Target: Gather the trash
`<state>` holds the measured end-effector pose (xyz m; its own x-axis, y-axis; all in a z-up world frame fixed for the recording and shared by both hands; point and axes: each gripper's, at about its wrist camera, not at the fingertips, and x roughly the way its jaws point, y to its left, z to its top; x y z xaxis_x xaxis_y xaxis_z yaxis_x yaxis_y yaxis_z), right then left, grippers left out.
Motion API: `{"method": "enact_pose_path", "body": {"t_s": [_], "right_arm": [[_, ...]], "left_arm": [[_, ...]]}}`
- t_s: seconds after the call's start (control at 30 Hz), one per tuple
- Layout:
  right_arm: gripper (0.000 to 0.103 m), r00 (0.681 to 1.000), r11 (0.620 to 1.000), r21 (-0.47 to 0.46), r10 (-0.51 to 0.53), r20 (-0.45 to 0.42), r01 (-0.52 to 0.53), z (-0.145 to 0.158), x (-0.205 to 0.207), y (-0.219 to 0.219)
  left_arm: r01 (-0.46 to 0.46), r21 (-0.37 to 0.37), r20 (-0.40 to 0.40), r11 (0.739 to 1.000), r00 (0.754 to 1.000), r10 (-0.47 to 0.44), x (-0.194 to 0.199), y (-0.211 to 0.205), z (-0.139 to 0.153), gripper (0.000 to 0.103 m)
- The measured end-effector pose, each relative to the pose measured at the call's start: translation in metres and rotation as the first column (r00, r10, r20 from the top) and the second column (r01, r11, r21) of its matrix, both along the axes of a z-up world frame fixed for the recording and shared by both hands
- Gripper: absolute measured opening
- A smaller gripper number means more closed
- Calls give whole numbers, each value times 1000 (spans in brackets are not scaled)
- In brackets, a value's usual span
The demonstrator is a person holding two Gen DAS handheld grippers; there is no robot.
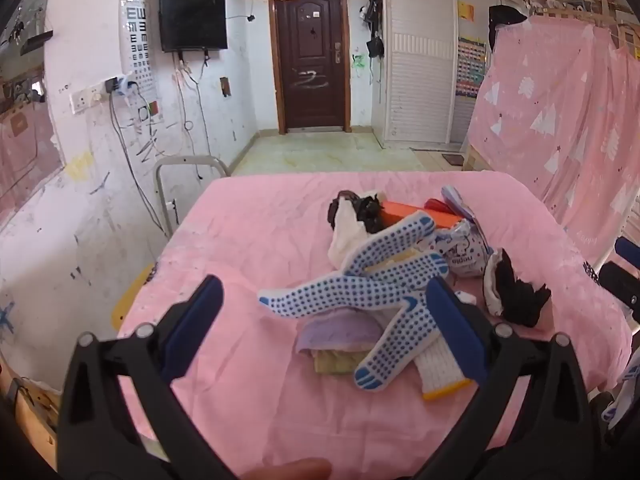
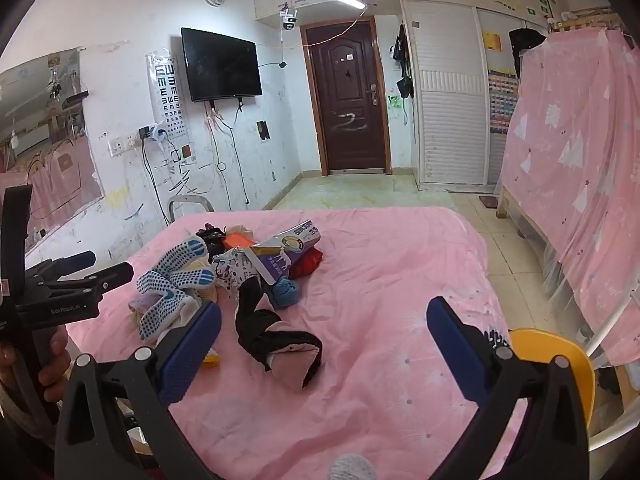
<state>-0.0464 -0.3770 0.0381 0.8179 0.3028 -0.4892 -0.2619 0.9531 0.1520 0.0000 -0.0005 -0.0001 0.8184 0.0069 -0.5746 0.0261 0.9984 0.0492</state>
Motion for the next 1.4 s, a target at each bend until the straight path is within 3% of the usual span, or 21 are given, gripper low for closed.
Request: {"method": "enact_pose_path", "body": {"t_s": [0.4, 1.4], "right_arm": [[93, 1000, 1000, 8, -3, -12, 3, -2, 4, -5], [93, 1000, 1000, -12, -9, -4, 9, 1, 1, -1]], "left_arm": [[17, -34, -11, 999, 1000, -17, 2, 4, -6, 97], [19, -24, -10, 1000, 1000, -19, 3, 0, -6, 97]]}}
